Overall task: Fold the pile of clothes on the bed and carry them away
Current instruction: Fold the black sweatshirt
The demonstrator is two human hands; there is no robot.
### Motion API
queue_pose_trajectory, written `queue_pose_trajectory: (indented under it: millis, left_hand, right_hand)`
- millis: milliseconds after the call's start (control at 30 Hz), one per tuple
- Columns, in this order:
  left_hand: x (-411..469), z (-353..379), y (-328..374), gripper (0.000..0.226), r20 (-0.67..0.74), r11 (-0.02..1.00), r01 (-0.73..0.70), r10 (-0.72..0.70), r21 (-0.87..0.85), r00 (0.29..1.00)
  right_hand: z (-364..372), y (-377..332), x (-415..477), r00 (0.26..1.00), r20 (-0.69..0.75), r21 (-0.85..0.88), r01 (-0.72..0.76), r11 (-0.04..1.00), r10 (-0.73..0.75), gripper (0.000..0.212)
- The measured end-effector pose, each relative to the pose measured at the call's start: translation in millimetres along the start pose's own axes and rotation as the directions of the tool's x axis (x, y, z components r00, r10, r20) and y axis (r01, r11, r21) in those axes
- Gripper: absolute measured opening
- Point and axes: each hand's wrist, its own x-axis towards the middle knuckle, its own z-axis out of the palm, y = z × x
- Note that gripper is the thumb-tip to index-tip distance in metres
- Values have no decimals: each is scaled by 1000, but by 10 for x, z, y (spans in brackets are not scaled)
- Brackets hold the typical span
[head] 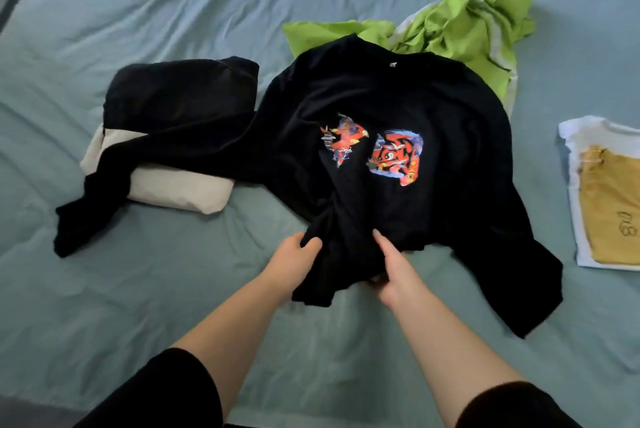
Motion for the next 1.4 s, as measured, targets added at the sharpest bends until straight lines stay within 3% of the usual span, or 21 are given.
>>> queue_pose_trajectory:
  millis: [133, 200, 333, 400, 467, 600, 667, 733, 867, 967, 1033, 1100, 1233, 1333, 1400]
  left_hand:
    - [-353, 99, -80, 18, 214, 924, 175, -105, -340, 971]
    - [-473, 94, -184, 19, 232, 914, 181, -100, -363, 968]
    - [-472, -22, -617, 24, -74, 992, 125, -123, 21, 990]
    - [-486, -78, -872, 25, -108, 974, 196, -184, 114, 977]
    - [-530, -88, -1058, 23, 5, 953, 236, -241, 191, 970]
    - [-633, 4, -1227, 18, 283, 934, 285, -340, 217, 897]
    - [-715, 50, -1263, 18, 370, 911, 335, -405, 241, 836]
    - [-794, 89, -1313, 19, 380, 901, 366, -431, 234, 818]
    - [-863, 152, -1512, 11, 241, 933, 345, -359, 99, 902]
    - [-855, 181, -1564, 11, 104, 915, 316, -299, -250, 949]
    - [-832, 198, -1548, 16, 67, 859, 311, -311, -407, 948]
    - [-810, 211, -1539, 19, -24, 852, 252, -295, -458, 955]
    - [-825, 246, -1600, 22, -260, 928, 102, -204, -358, 944]
    - [-846, 170, -1666, 21, -349, 962, 53, -148, -267, 925]
    - [-843, 10, -1777, 23, -409, 974, 55, -143, -219, 901]
  right_hand:
    - [-270, -180, -141, 994, -20, -36, 110, 993, -111, 39]
    - [-512, -302, -223, 977, -43, -106, 202, 974, -208, 32]
    - [-1040, -459, -239, 895, -162, -444, 310, 841, -416, 18]
    - [-1209, -429, -193, 877, -167, -574, 285, 768, -450, 34]
    - [-1275, -321, -167, 875, -202, -637, 224, 738, -440, 50]
    - [-1168, 71, -402, 821, -234, -653, 264, 709, -521, 46]
    - [-1029, 321, -622, 765, -147, -705, 364, 609, -628, 48]
    - [-828, 526, -810, 743, -3, -735, 452, 505, -669, 49]
    - [-208, 556, -736, 758, 301, -746, 565, 352, -578, 34]
    - [373, 380, -453, 809, 494, -817, 557, 148, -317, 12]
    - [695, 307, -238, 813, 542, -837, 544, -54, -213, 11]
    - [942, 303, -74, 808, 563, -823, 528, -209, -174, 13]
    - [1260, 491, 115, 833, 524, -798, 408, -442, -177, 42]
    - [1441, 567, 192, 832, 508, -793, 350, -498, -222, 33]
    - [1520, 565, 228, 827, 497, -847, 397, -354, -262, 28]
